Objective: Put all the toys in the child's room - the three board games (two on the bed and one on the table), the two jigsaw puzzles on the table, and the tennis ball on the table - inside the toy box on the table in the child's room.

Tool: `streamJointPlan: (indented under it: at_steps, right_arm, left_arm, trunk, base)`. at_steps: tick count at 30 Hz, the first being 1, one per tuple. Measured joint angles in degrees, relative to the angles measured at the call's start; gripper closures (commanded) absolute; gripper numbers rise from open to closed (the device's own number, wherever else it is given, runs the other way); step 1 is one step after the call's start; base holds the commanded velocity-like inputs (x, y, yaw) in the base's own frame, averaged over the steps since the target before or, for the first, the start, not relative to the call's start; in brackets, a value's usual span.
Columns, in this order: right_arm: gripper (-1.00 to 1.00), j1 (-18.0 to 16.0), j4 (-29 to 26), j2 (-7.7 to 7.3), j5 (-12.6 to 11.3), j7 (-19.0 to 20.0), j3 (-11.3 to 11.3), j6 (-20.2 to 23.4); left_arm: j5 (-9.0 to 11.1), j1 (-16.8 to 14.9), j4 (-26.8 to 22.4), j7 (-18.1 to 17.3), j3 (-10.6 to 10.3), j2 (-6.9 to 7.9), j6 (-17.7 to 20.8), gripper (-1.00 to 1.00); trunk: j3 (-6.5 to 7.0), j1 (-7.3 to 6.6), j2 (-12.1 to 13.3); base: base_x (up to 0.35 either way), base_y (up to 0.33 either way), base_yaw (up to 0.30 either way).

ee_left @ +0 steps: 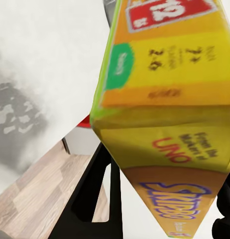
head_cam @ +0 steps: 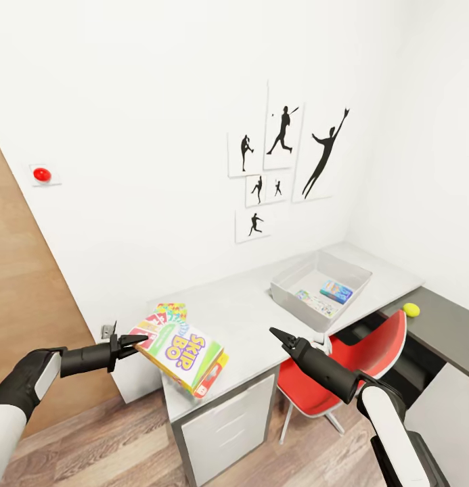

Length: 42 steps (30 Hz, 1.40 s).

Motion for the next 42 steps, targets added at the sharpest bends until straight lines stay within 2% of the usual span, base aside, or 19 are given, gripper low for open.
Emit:
streamJointPlan:
  at_steps: [23, 42]
  right_arm:
    - [-1.0, 0.0, 0.0, -0.06, 0.1, 0.1, 1.3, 0.1]
    - [-1.0, 0.0, 0.0, 0.0, 0.1, 0.1, 1.4, 0.1]
  left_arm:
    - [0.0, 0.0, 0.0, -0.1, -0.1, 0.11, 0.0, 1.0]
    - [0.0, 0.0, 0.0, -0.1, -0.2, 0.1, -0.1, 1.0]
  trunk:
    - [2.17, 0.0, 0.0]
    - [3.7, 0.0, 0.0]
  base:
    - [0.0, 0.0, 0.047]
    - [0.0, 0.0, -0.183]
